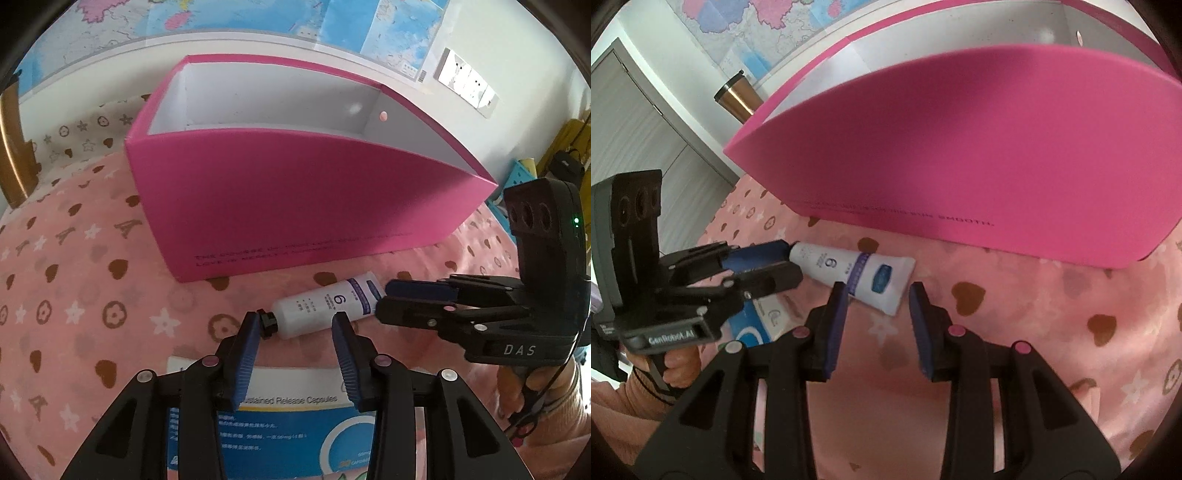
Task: Organize rigid objects
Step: 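Carry the white tube into the magenta box and open the left gripper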
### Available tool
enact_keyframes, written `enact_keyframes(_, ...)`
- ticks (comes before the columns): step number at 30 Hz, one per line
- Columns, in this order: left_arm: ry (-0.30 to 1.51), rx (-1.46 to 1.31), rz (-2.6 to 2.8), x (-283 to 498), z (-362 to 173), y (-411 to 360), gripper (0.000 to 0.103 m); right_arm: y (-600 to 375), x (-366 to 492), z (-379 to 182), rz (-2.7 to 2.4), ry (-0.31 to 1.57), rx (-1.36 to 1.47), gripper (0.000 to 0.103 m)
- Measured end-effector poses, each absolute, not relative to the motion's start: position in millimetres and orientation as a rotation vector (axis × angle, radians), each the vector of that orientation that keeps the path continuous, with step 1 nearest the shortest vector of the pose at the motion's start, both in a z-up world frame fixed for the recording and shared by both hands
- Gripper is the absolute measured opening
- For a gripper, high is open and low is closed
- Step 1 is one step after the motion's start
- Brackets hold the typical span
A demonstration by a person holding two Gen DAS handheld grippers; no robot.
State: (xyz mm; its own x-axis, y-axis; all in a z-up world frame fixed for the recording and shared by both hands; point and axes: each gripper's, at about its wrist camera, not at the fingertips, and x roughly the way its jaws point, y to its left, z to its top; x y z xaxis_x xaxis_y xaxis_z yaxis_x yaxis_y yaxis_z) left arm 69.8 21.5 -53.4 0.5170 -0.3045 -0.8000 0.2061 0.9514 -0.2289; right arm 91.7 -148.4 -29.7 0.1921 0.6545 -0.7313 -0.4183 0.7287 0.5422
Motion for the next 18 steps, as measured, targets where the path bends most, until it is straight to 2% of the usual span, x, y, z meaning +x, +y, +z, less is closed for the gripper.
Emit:
enact_keyframes(7, 0.979, -0.117, -0.314, 66.9, -52.6, 17.6, 0.044, -150.3, 87.5, -27.9, 0.755, 1.134, 0.255, 0.042)
enact_keyframes(18, 0.940, -0.114, -0.390, 56.0, -35.4, -7.3, 0.044, -181.7, 64.8, 2.3, 0.705, 1.051, 0.264, 0.042)
